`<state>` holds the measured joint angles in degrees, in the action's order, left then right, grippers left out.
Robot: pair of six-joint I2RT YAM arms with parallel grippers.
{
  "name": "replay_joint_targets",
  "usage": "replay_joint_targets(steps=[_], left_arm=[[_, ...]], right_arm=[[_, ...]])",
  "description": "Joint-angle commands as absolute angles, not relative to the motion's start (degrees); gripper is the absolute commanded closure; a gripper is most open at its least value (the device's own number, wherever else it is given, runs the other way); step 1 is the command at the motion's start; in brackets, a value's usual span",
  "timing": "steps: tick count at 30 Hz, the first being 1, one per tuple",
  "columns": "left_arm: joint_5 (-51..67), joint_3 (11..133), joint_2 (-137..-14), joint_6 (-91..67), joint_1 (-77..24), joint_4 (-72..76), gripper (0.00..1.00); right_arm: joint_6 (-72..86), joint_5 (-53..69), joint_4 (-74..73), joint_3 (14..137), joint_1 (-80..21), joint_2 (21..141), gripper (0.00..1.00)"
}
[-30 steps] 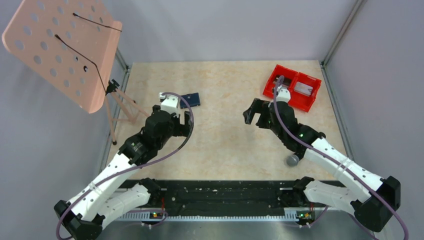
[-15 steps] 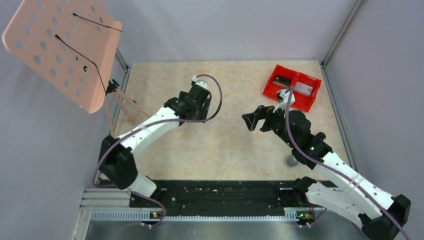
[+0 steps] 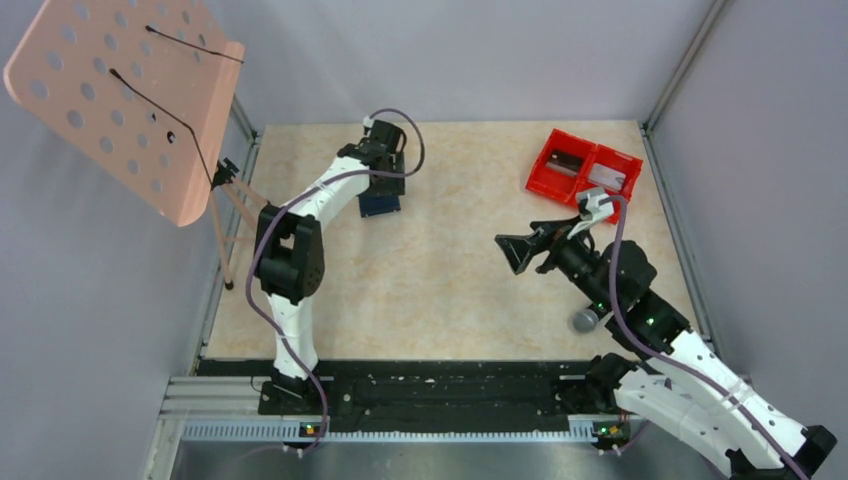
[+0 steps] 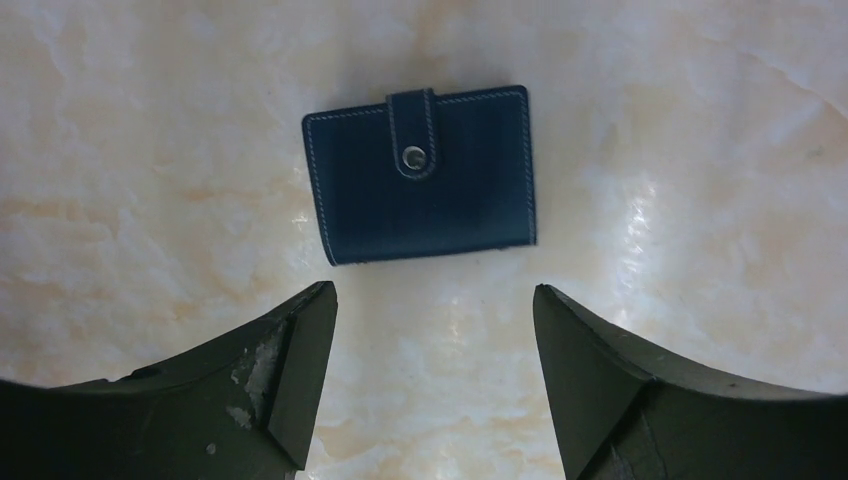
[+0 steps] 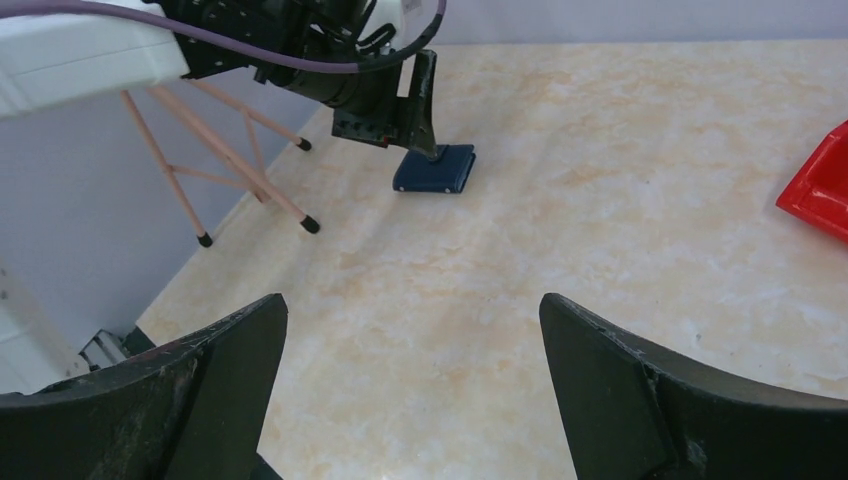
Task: Take the credit cards out of the card holder
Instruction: Move the card holder to the center of the board.
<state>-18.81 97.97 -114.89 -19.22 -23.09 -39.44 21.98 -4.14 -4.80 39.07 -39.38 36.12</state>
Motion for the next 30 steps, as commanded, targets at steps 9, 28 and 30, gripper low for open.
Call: replay_joint_targets(steps=[9,28,30], left_arm=[[-11.01,100.84,-121.98,-19.59,-16.55,-33.08,0.23],[9.29,88.66,-118.94,-19.49,-18.81,-29.56,0.4],[9.78,85.93,-116.57,-19.81,-20.33,-27.72,0.41]], right_arm=[[21.89,-0.75,-2.13,37.33,-39.73,33.12,0.04],[24.74,-2.52,-0.93,35.62,-39.73,36.73,0.08],[24.99,-2.7,-0.75,35.45,-39.77,36.67,0.09]])
